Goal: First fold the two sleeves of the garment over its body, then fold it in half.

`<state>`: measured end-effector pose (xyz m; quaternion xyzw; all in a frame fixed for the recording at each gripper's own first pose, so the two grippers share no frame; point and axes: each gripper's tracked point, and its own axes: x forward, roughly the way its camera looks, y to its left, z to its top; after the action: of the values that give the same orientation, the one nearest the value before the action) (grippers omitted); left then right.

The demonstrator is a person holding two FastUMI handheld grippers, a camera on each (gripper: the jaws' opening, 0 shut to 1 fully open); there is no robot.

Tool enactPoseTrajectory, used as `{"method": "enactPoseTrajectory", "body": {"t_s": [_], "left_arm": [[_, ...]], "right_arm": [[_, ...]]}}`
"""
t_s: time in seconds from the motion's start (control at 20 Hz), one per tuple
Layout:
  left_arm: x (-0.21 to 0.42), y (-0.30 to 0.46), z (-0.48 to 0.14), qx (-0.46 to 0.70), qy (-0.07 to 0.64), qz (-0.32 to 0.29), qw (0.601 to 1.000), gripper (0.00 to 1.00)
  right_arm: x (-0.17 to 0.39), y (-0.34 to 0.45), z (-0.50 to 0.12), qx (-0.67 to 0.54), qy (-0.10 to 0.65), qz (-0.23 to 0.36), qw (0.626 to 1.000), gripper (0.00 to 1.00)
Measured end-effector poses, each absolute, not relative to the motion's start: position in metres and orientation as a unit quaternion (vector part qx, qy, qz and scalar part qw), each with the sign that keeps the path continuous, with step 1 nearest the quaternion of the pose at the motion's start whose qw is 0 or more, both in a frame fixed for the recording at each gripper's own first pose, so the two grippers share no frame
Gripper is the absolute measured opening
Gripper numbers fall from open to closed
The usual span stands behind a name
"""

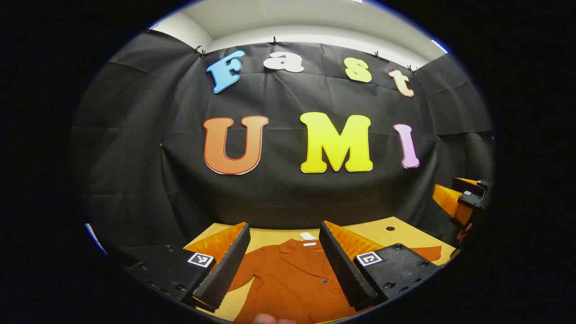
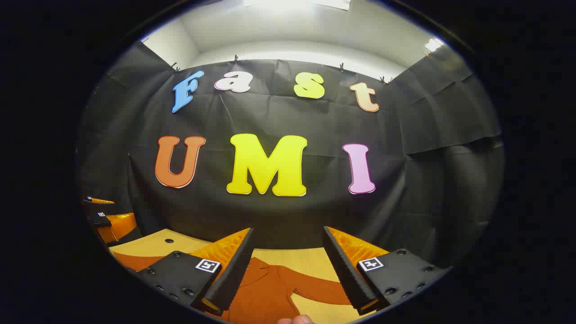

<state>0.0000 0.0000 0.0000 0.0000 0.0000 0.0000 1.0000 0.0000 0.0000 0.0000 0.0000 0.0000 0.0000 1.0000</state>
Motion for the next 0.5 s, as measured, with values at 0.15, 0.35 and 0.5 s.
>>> {"method": "enactPoseTrajectory", "body": {"t_s": [0.15,0.35,0.5], "left_arm": [[0.0039,-0.0054,-0.0002,0.001,0.0,0.001,1.0,0.99],[0.0049,-0.0081,0.0031,0.0,-0.005,0.005,1.0,0.99],[0.0053,-0.0094,0.0017,-0.002,-0.004,0.006,1.0,0.99]], "right_arm": [[0.0023,-0.0068,-0.0015,-0.002,0.001,-0.002,1.0,0.95],[0.0041,-0.0081,-0.002,-0.009,0.0,0.005,1.0,0.95],[0.0063,-0.0109,-0.0001,-0.007,-0.004,0.006,1.0,0.95]]}}
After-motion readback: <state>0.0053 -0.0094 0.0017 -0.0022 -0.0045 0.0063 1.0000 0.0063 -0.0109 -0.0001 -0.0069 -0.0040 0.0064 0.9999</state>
